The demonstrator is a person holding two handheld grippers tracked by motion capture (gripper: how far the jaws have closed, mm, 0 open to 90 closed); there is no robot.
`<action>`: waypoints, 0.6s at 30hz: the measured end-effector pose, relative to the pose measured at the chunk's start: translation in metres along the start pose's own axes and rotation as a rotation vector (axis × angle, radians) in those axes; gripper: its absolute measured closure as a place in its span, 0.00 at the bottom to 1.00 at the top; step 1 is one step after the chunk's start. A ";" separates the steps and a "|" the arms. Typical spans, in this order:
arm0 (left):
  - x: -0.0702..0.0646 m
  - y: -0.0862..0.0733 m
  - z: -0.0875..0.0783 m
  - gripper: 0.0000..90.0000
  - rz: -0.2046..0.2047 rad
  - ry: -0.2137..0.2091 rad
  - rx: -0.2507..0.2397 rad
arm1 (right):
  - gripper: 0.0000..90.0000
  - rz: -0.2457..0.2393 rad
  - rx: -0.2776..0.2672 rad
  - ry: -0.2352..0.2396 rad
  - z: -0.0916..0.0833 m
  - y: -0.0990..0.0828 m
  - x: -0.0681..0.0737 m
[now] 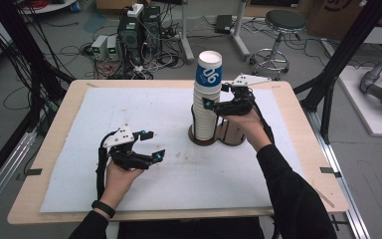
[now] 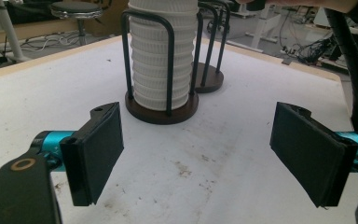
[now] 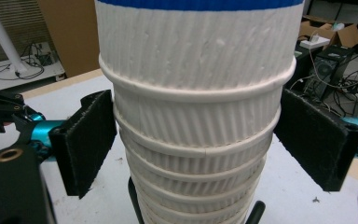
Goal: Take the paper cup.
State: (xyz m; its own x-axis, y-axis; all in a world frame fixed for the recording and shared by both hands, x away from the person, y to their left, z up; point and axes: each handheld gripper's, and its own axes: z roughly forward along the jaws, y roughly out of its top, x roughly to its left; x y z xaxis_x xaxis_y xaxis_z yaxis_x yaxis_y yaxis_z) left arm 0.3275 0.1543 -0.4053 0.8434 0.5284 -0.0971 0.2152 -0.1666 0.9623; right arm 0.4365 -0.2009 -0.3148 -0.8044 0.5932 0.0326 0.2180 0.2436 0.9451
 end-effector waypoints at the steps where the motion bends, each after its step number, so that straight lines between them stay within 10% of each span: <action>1: 0.000 0.000 0.000 0.19 -0.001 0.000 0.000 | 0.15 0.001 0.002 -0.001 0.000 0.000 0.000; 18: -0.004 0.036 0.001 0.19 -0.012 0.016 -0.080 | 0.16 -0.009 -0.001 -0.012 -0.001 0.000 0.001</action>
State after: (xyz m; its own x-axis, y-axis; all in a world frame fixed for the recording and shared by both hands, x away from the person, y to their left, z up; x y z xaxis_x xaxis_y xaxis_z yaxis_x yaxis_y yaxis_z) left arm 0.3321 0.1453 -0.3709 0.8331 0.5430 -0.1057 0.1849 -0.0933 0.9783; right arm 0.4350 -0.2007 -0.3150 -0.7997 0.6001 0.0199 0.2098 0.2482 0.9457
